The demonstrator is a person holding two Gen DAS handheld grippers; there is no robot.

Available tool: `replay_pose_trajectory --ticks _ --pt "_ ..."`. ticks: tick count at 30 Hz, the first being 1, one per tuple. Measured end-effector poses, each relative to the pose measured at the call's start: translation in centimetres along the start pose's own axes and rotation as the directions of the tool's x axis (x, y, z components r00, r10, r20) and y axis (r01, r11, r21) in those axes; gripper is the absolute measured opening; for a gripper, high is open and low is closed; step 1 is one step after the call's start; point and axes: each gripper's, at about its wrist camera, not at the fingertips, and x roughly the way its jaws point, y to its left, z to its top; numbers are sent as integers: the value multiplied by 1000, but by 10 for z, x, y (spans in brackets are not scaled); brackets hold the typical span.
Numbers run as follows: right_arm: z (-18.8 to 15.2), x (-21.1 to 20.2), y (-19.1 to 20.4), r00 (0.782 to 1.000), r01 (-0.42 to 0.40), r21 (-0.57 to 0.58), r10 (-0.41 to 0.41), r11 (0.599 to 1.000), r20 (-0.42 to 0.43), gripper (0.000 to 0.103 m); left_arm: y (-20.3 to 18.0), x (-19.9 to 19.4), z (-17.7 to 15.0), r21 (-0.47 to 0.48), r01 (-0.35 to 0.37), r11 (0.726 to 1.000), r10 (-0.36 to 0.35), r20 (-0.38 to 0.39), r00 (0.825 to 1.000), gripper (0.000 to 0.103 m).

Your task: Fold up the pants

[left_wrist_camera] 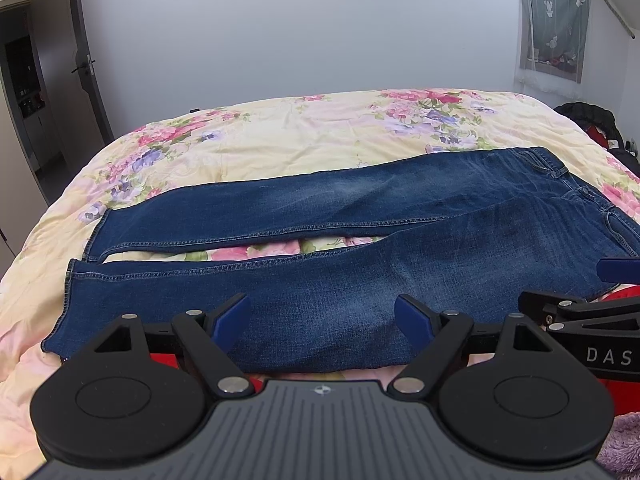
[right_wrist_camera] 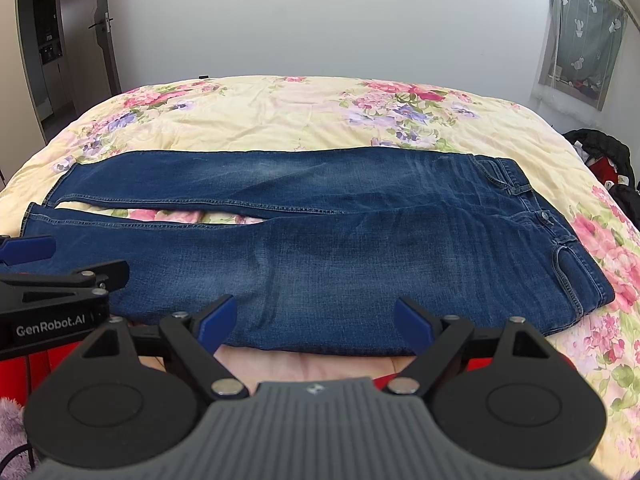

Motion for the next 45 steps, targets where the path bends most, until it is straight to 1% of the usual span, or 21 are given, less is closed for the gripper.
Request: replay_pose_trajectory --ticks 27,33,36,39,40,42,43,44,45 --pt "-1 -1 0 1000 -1 3 1 1000 -2 82 3 -4 0 -6 -2 1000 2 4 1000 96" --pt "-1 1 -2 1000 1 7 -1 1000 -5 82 13 -4 3 -18 -8 1000 8 -4 1000 96" --pt "2 7 -16 1000 -8 25 8 1000 -12 82 22 0 8 -16 -2 1000 2 1 1000 95" --pt "5 17 -43 1000 -28 58 28 998 12 82 43 7 16 -15 -3 1000 3 6 1000 89" --pt "5 19 -54 999 -22 70 20 997 30 82 53 9 20 -16 -7 1000 7 12 1000 84" --pt "5 25 -78 996 25 75 -31 997 87 82 75 13 26 -16 5 1000 -5 16 1000 79" --pt "5 29 -88 992 52 68 -59 996 108 82 88 17 29 -17 18 1000 -18 15 1000 74" --pt "5 32 -101 988 75 63 -83 995 129 82 103 21 32 -18 41 999 -41 12 999 69" --pt "5 37 -117 985 83 64 -92 994 143 82 118 26 34 -25 63 998 -62 4 998 68"
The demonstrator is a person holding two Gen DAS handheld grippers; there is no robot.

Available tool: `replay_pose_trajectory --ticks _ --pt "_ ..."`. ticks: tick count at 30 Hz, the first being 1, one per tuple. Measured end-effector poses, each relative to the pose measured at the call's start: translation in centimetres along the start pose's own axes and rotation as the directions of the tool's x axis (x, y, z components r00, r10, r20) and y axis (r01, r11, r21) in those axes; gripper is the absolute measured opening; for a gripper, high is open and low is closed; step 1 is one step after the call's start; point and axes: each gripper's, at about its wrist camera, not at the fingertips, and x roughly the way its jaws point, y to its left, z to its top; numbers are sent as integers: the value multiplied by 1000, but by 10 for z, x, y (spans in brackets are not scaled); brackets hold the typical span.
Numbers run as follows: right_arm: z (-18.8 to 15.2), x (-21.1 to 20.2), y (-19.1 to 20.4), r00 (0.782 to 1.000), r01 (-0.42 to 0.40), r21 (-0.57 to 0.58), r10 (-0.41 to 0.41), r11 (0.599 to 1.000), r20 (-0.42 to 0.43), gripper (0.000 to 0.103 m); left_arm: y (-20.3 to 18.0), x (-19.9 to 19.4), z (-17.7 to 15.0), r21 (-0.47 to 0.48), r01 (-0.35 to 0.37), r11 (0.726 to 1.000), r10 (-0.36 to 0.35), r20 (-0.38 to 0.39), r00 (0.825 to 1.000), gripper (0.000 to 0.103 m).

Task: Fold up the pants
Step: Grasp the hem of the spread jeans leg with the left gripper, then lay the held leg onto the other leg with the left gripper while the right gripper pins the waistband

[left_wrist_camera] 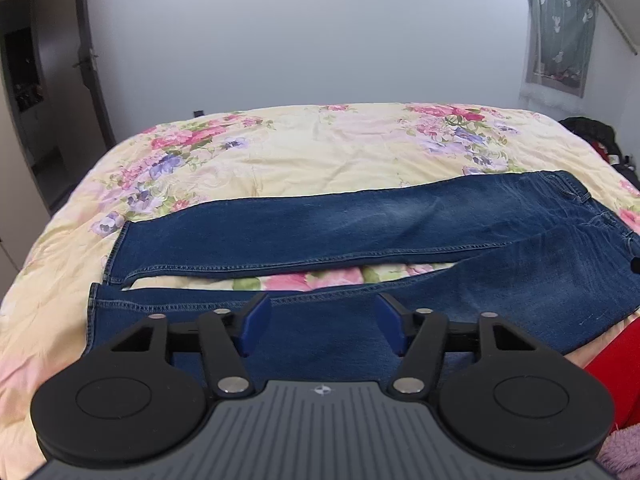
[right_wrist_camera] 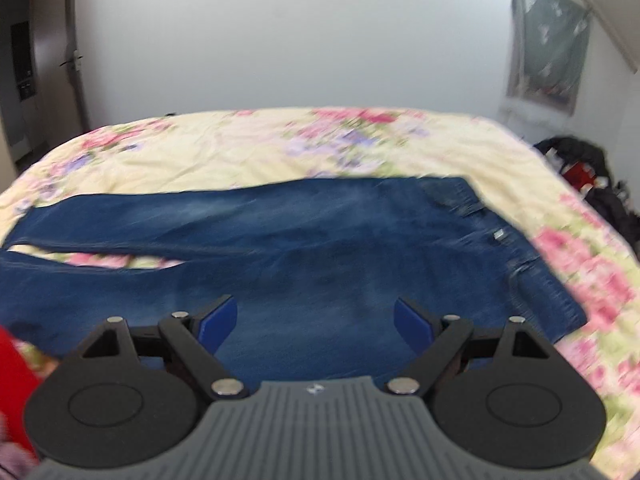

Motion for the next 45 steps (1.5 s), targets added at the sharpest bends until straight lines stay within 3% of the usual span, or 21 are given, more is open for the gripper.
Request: replay_pose_trajectory --ticks 2,5,7,9,12,17,19,21,24,28,31,34,36,41,45 --pt "5 15 -31 1000 6 -2 -6 1000 -24 82 30 10 5 1 34 999 -34 -24 999 61" --pt "12 37 -68 995 40 -3 -40 999 -88 81 62 23 6 87 61 994 -54 -77 996 57" --pt "12 48 -92 993 61 -18 -62 998 -100 75 77 29 4 139 63 988 -46 -126 991 56" --pt "12 57 -110 989 71 -30 -74 997 -126 58 88 36 -1 227 70 971 -27 -185 982 56" --pt "9 68 -138 986 53 -14 -55 998 -160 48 99 46 -16 354 104 929 7 -299 954 56" --pt "-3 82 -164 968 105 4 -101 995 -228 47 103 66 -53 515 178 839 81 -441 894 58" --pt "-7 83 -174 964 122 24 -112 992 -241 47 100 74 -68 551 215 806 95 -480 872 60" --pt "-10 84 -182 959 143 42 -128 989 -252 48 100 81 -77 560 244 792 95 -507 856 61" --pt "-13 84 -193 951 174 65 -150 983 -270 49 100 94 -82 570 223 790 117 -498 859 67" --pt "-19 85 -200 941 199 69 -171 978 -292 50 91 107 -89 631 193 752 178 -474 862 67" --pt "-24 84 -203 942 190 70 -162 979 -294 51 88 113 -90 650 155 744 216 -454 865 54" --pt "-28 82 -201 946 159 34 -142 987 -292 51 82 111 -86 648 141 748 217 -441 871 21" --pt "-29 80 -199 952 117 8 -110 993 -284 51 85 104 -76 623 116 774 203 -418 886 10" --pt "-31 74 -195 962 -2 -96 -25 995 -273 46 87 82 -34 507 -28 862 203 -293 934 4" --pt "-36 73 -192 955 -89 -224 19 970 -297 43 88 67 5 386 -113 916 207 -210 956 3"
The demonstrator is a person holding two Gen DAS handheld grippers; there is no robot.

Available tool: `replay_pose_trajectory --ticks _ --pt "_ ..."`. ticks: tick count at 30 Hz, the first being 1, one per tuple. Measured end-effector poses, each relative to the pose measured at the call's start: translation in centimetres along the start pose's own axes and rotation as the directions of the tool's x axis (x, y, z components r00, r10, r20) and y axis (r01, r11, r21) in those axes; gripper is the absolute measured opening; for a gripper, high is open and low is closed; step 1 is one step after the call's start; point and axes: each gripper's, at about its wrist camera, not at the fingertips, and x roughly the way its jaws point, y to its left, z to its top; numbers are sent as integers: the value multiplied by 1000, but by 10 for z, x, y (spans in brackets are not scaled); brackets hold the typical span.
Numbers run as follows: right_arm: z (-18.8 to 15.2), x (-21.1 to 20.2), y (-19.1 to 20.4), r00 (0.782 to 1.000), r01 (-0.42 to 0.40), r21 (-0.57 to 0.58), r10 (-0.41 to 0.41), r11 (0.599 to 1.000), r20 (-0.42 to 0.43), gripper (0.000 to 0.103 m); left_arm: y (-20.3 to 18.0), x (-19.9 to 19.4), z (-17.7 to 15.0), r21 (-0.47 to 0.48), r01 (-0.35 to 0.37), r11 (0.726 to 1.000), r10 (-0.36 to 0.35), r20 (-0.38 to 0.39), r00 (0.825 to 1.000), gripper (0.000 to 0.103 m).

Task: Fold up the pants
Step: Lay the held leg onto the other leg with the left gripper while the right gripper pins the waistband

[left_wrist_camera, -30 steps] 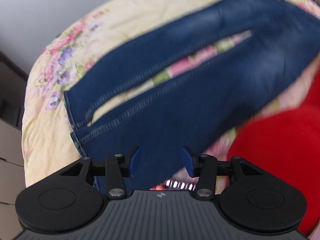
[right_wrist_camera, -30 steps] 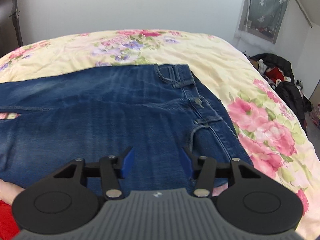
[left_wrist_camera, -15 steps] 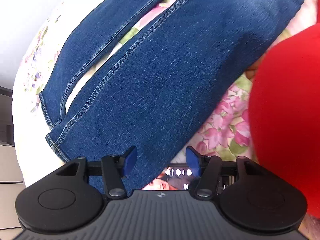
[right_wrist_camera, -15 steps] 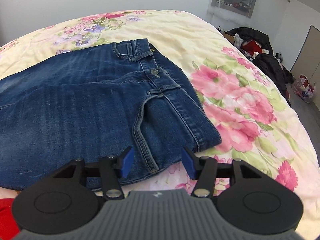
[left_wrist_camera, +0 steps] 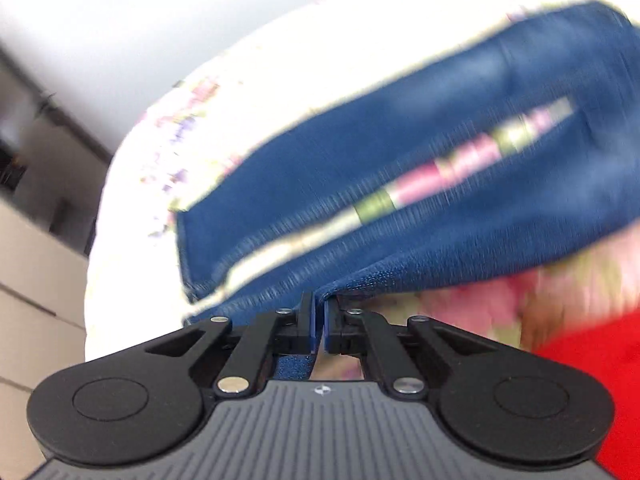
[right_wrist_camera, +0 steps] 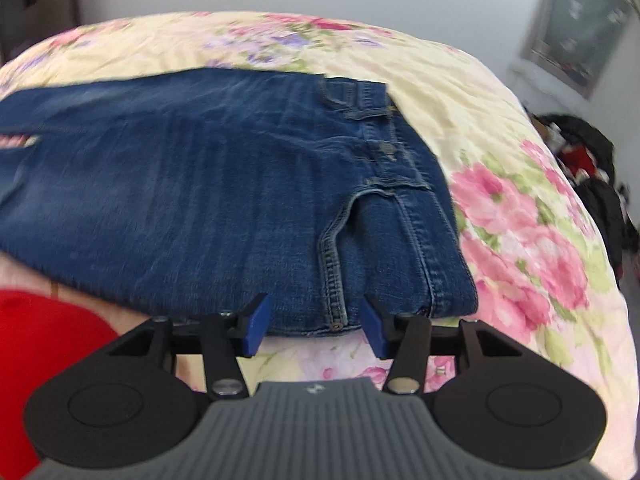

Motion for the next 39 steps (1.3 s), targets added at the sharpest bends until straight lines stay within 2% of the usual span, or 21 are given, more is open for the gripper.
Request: replay_pose_trajectory --ticks 3,5,9,12,15,19,20,22,24,25,27,29,32,35,36,39 --pt "-5 1 6 998 -68 -138 69 988 5 43 8 -8 26 -66 -22 998 23 13 1000 3" --pt "-7 3 12 996 -88 -240 91 967 3 43 9 -12 39 -68 -38 997 39 12 999 3" --pt "-8 16 19 991 -132 -350 131 927 -28 43 10 -19 52 -84 -61 995 61 -6 998 3" --pt "-10 28 20 989 -145 -407 134 902 -56 43 12 -24 52 -103 -97 990 97 -4 995 3" --pt "-9 40 21 989 -148 -452 125 880 -80 44 20 -27 58 -161 -122 979 124 3 992 1" --pt "-11 51 28 992 -121 -513 92 850 -82 44 30 -37 67 -214 -134 968 140 17 990 0" --pt "-11 51 29 994 -106 -527 77 843 -76 40 31 -39 69 -220 -150 964 158 18 987 0" --pt "-14 48 32 997 -76 -561 56 825 -53 31 34 -43 72 -210 -228 951 238 23 971 0" --pt "-13 41 33 998 -68 -565 60 822 -33 17 44 -44 72 -230 -202 952 211 15 977 0" --pt "-11 37 34 998 -55 -570 55 820 -18 14 44 -45 71 -208 -182 961 191 22 981 0" --pt "-6 30 36 999 -29 -577 44 816 11 7 38 -44 67 -122 -109 987 113 23 993 0" --pt "5 22 34 998 -15 -555 45 832 41 4 27 -40 58 -20 -42 999 42 8 999 2" --pt "32 11 27 995 7 -489 42 872 89 3 11 -32 44 101 46 994 -42 -50 998 11" --pt "66 3 24 990 48 -422 13 905 140 3 -1 -28 29 171 153 973 -139 -94 986 15" --pt "77 3 23 988 63 -404 0 912 155 3 -4 -29 25 183 183 966 -167 -100 981 18" --pt "110 6 23 982 106 -349 -43 931 182 3 -7 -33 12 204 241 949 -225 -99 969 49"
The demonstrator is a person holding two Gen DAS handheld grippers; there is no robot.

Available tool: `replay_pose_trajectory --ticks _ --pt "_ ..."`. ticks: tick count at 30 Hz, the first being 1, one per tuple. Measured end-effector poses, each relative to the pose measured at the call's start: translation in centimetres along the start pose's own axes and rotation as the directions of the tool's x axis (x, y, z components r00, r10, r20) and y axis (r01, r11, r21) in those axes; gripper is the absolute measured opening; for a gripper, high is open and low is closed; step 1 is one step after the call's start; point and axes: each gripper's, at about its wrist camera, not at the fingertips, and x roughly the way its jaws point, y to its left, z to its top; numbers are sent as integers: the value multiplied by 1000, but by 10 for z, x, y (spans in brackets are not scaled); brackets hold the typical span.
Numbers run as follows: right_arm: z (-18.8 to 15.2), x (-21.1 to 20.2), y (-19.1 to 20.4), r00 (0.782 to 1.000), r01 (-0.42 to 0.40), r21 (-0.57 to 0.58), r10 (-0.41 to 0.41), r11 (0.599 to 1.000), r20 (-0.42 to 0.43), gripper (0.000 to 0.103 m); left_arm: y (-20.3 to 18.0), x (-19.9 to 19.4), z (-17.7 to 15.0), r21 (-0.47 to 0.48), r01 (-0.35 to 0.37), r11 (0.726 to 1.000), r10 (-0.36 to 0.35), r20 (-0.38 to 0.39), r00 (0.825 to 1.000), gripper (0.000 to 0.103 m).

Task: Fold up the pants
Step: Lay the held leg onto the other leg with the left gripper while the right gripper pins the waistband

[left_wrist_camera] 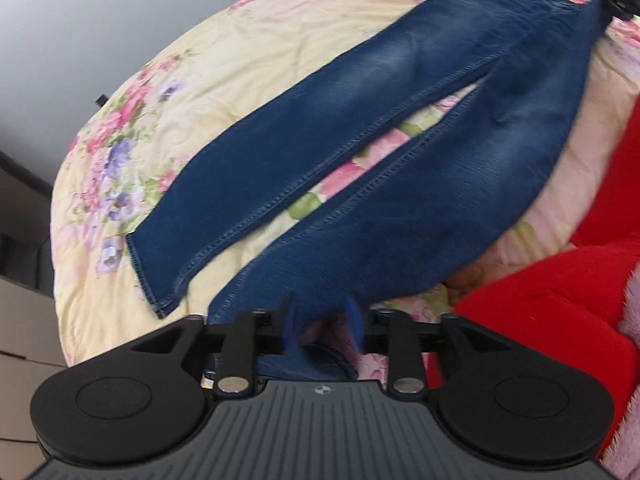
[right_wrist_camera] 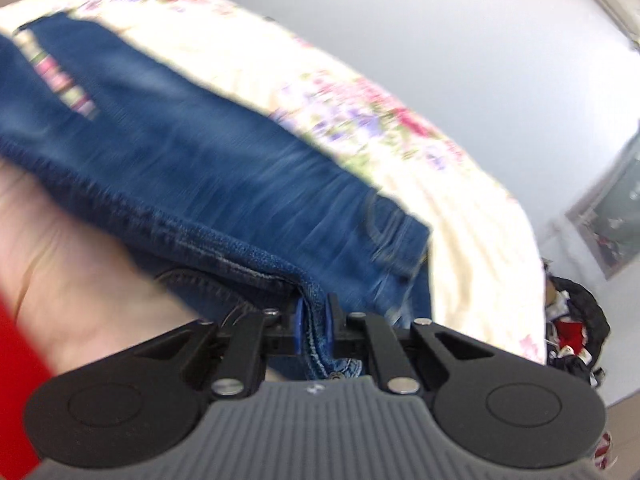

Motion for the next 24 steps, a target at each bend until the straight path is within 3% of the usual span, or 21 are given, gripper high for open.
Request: replay_pose_trajectory --ticks 1,2,4,7,9,11,12,14,16,19,24 --pt "8 5 -3 1000 16 10 -16 1000 -3 3 -1 0 -4 6 8 1000 -8 1 1000 64" --pt "16 10 -5 1000 26 18 -26 999 -10 3 -1 0 -7 9 13 1000 -13 1 1000 72" --pt "29 20 -8 999 45 28 -45 999 -23 3 0 8 -12 -5 -24 1000 24 -21 999 73" --pt "40 33 -8 997 62 27 -60 998 -41 3 5 34 -19 -66 -146 987 141 -72 987 72" --pt "44 38 -7 996 73 28 -71 997 -54 3 8 48 -24 -126 -187 974 178 -81 981 64" --pt "45 43 -8 994 84 30 -82 996 -68 3 9 55 -28 -199 -221 955 212 -68 975 38" --pt "46 43 -8 994 86 29 -84 996 -72 3 10 54 -30 -231 -234 945 228 -52 972 30" --pt "47 41 -7 993 89 30 -86 996 -76 3 18 45 -33 -308 -248 918 257 -12 966 6" --pt "49 39 -9 993 91 40 -87 995 -78 3 38 33 -34 -395 -250 884 281 22 959 5" --pt "55 42 -15 992 101 74 -95 992 -81 3 70 21 -25 -496 -212 842 264 36 964 3" --pt "76 62 -35 989 139 154 -129 978 -77 3 117 23 12 -565 -224 794 293 32 956 3"
